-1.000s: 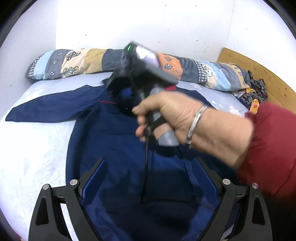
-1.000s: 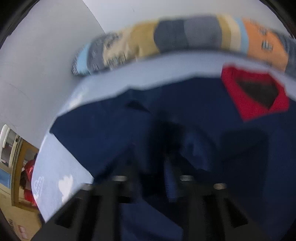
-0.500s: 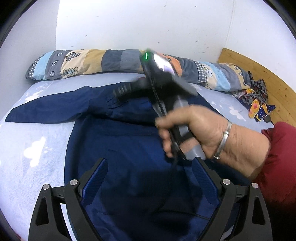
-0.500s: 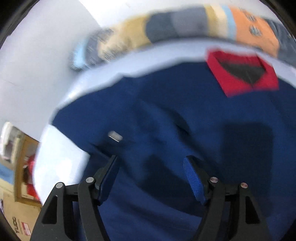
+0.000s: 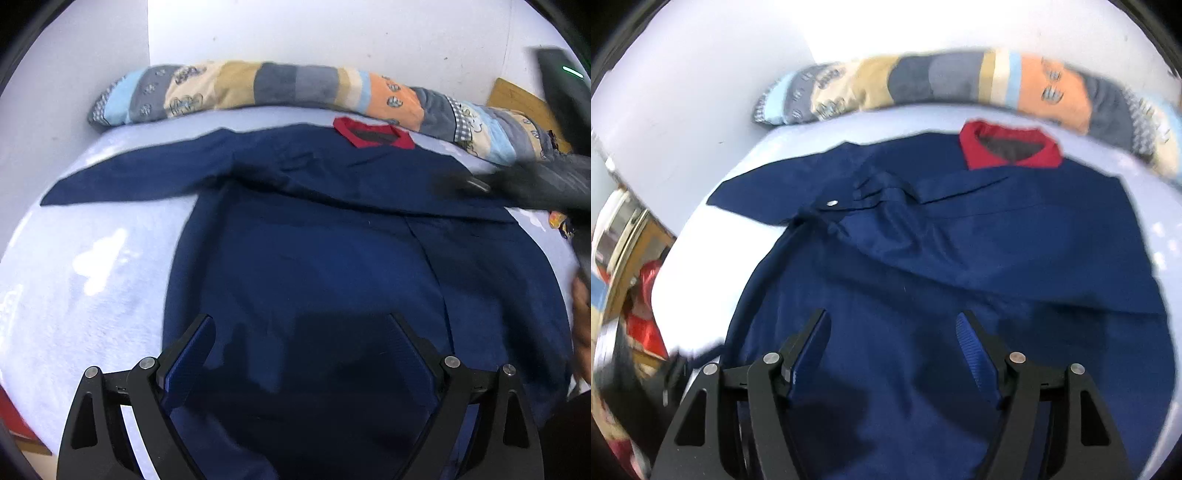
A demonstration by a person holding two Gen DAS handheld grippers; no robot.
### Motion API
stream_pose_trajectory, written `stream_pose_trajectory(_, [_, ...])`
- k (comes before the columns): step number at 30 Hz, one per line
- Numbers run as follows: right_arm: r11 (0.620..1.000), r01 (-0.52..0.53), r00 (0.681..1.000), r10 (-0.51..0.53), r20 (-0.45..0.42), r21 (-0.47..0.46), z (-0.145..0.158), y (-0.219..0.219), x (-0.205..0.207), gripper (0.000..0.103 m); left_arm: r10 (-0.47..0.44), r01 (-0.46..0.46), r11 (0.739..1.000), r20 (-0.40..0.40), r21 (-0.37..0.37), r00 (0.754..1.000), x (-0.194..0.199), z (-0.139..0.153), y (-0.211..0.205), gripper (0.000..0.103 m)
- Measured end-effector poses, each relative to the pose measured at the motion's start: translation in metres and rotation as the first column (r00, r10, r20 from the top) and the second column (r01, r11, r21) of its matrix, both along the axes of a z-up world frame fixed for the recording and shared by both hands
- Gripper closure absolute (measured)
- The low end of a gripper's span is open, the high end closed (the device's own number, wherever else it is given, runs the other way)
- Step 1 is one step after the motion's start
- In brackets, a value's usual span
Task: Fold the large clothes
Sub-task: 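Carry the held sleeve across the jacket body and open the right tool, then grasp the other sleeve cuff with the left tool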
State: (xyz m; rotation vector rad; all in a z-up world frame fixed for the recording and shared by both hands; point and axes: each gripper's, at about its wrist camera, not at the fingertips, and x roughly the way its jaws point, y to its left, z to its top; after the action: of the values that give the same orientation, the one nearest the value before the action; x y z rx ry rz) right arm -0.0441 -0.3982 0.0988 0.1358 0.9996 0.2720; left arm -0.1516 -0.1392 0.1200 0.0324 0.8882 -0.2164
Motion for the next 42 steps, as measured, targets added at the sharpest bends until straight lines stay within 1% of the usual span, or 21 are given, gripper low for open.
stream_pose_trajectory(1, [0.999, 0.01, 0.999, -0.009, 0.036, -0.032, 0.007, -0.002, -0.017, 0.029, 0.001, -0.001, 1.0, 0.014, 0.006, 1.0, -0.001, 0.002, -0.002, 0.01])
stream_pose_trajectory(2, [0.998, 0.027, 0.997, -0.023, 0.068, -0.057, 0.01, 0.0, -0.022, 0.023, 0.0, -0.001, 1.0, 0.028, 0.011, 1.0, -0.003, 0.004, -0.004, 0.01])
stream_pose_trajectory(4, [0.995, 0.055, 0.991, -0.045, 0.126, -0.08, 0.013, 0.0, -0.043, 0.021, -0.007, 0.007, 1.0, 0.042, 0.002, 0.999, -0.007, 0.004, -0.008, 0.01])
stream_pose_trajectory(5, [0.993, 0.069, 0.987, -0.055, 0.153, -0.091, 0.01, -0.001, -0.052, 0.021, -0.006, 0.006, 1.0, 0.056, 0.01, 0.998, -0.01, 0.004, -0.011, 0.01])
stream_pose_trajectory(7, [0.989, 0.067, 0.985, -0.043, 0.168, -0.135, 0.002, 0.002, -0.061, 0.021, -0.011, 0.009, 1.0, 0.074, 0.025, 0.997, -0.011, 0.004, -0.018, 0.01])
stream_pose_trajectory(9, [0.981, 0.048, 0.991, -0.024, 0.13, -0.185, -0.01, 0.008, -0.054, 0.021, -0.008, 0.004, 0.999, 0.085, 0.048, 0.996, -0.011, -0.002, -0.021, 0.01])
stream_pose_trajectory(11, [0.984, 0.036, 0.992, -0.014, 0.127, -0.174, -0.011, 0.006, -0.051, 0.021, -0.006, 0.001, 0.999, 0.083, 0.054, 0.997, -0.013, -0.007, -0.017, 0.01])
stream_pose_trajectory(13, [0.984, 0.053, 0.989, -0.028, 0.142, -0.172, -0.005, 0.002, -0.052, 0.021, 0.006, -0.01, 0.999, 0.077, 0.053, 0.997, -0.014, -0.006, -0.019, 0.01])
stream_pose_trajectory(17, [0.99, 0.063, 0.986, -0.043, 0.159, -0.124, 0.001, -0.002, -0.041, 0.021, 0.045, -0.047, 0.999, 0.069, 0.026, 0.997, 0.001, -0.004, -0.012, 0.01])
stream_pose_trajectory(21, [0.991, 0.064, 0.985, -0.044, 0.167, -0.115, 0.004, -0.002, -0.031, 0.021, 0.085, -0.087, 0.996, 0.054, 0.028, 0.995, 0.014, -0.005, -0.006, 0.01])
stream_pose_trajectory(25, [0.995, 0.056, 0.984, -0.04, 0.173, -0.088, 0.007, -0.001, -0.03, 0.021, 0.082, -0.082, 0.997, 0.045, 0.007, 0.996, 0.022, -0.002, -0.004, 0.01])
stream_pose_trajectory(27, [0.994, 0.052, 0.985, -0.036, 0.171, -0.091, 0.006, 0.0, -0.03, 0.021, 0.081, -0.08, 0.997, 0.045, -0.017, 0.996, 0.026, 0.004, 0.003, 0.01])
stream_pose_trajectory(30, [0.995, 0.049, 0.986, -0.033, 0.166, -0.091, 0.006, 0.001, -0.029, 0.021, 0.134, -0.129, 0.987, 0.043, -0.093, 0.99, 0.037, 0.019, 0.033, 0.01])
stream_pose_trajectory(31, [0.995, 0.049, 0.985, -0.033, 0.167, -0.089, 0.006, 0.0, -0.03, 0.021, 0.164, -0.158, 0.981, 0.045, -0.117, 0.985, 0.042, 0.024, 0.047, 0.01])
stream_pose_trajectory(33, [0.995, 0.046, 0.986, -0.032, 0.163, -0.088, 0.005, 0.0, -0.029, 0.021, 0.243, -0.232, 0.958, 0.048, -0.169, 0.969, 0.053, 0.034, 0.086, 0.01])
stream_pose_trajectory(36, [0.995, 0.055, 0.988, -0.041, 0.151, -0.088, 0.003, 0.0, -0.028, 0.021, 0.371, -0.36, 0.899, -0.004, -0.25, 0.928, 0.074, 0.037, 0.157, 0.01])
stream_pose_trajectory(37, [0.995, 0.053, 0.989, -0.041, 0.143, -0.08, 0.002, -0.001, -0.027, 0.021, 0.401, -0.394, 0.876, -0.034, -0.278, 0.915, 0.083, 0.034, 0.181, 0.01])
stream_pose_trajectory(38, [0.996, 0.053, 0.99, -0.043, 0.136, -0.074, 0.0, -0.001, -0.027, 0.021, 0.434, -0.433, 0.845, -0.07, -0.314, 0.898, 0.093, 0.029, 0.211, 0.011])
stream_pose_trajectory(39, [0.996, 0.053, 0.991, -0.044, 0.13, -0.067, -0.001, -0.002, -0.026, 0.021, 0.457, -0.458, 0.824, -0.085, -0.334, 0.885, 0.101, 0.025, 0.233, 0.011])
stream_pose_trajectory(40, [0.997, 0.052, 0.991, -0.043, 0.125, -0.063, -0.001, -0.002, -0.026, 0.021, 0.475, -0.477, 0.807, -0.098, -0.349, 0.875, 0.11, 0.021, 0.255, 0.012])
stream_pose_trajectory(42, [0.997, 0.049, 0.992, -0.042, 0.116, -0.06, -0.003, -0.002, -0.026, 0.021, 0.5, -0.509, 0.781, -0.125, -0.361, 0.857, 0.131, 0.011, 0.302, 0.014])
